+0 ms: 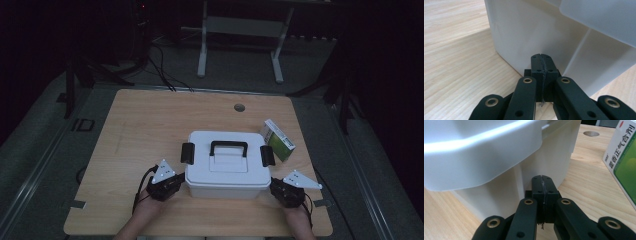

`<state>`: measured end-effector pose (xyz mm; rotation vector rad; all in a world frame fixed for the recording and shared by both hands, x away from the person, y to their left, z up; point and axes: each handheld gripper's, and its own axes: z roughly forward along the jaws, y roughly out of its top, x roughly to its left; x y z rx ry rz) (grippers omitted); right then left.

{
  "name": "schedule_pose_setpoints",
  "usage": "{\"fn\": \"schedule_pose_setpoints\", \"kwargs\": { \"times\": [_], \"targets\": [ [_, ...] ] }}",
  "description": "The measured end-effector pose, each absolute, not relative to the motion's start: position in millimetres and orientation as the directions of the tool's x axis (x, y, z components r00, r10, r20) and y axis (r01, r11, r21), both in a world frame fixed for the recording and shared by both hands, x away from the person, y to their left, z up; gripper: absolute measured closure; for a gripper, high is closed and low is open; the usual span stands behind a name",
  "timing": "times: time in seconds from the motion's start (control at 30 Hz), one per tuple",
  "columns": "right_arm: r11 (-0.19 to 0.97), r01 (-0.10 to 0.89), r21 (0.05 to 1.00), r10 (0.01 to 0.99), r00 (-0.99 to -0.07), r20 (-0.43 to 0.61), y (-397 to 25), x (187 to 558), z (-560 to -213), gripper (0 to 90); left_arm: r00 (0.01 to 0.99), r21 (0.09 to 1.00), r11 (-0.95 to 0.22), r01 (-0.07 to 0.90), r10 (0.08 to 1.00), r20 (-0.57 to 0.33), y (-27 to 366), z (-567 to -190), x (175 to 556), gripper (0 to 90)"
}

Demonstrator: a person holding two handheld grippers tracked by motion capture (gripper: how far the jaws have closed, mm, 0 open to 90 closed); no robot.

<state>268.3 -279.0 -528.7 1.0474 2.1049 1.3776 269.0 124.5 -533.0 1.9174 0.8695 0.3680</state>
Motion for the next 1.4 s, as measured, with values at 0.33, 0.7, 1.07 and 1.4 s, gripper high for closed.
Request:
{"fn": "schedule_pose_setpoints", "kwargs": {
  "times": [0.33, 0.7, 1.07, 1.4],
  "targets": [
    [0.214, 0.374, 0.902, 0.78, -0.621, 0.072, -290, 256, -529, 90.0, 0.72, 0.862, -0.303, 0.406, 0.687, -0.098, 115, -532, 264, 89.8],
    [0.204, 0.375, 0.904, 0.781, -0.619, 0.081, -292, 252, -529, 90.0, 0.724, 0.862, -0.292, 0.414, 0.68, -0.117, 115, -533, 259, 89.8],
    [0.205, 0.376, 0.904, 0.77, -0.632, 0.089, -289, 250, -530, 90.0, 0.728, 0.856, -0.308, 0.415, 0.676, -0.11, 120, -531, 251, 89.8],
    [0.192, 0.382, 0.904, 0.765, -0.635, 0.106, -289, 247, -530, 90.0, 0.732, 0.858, -0.307, 0.412, 0.672, -0.11, 122, -531, 247, 89.8]
  ]
}}
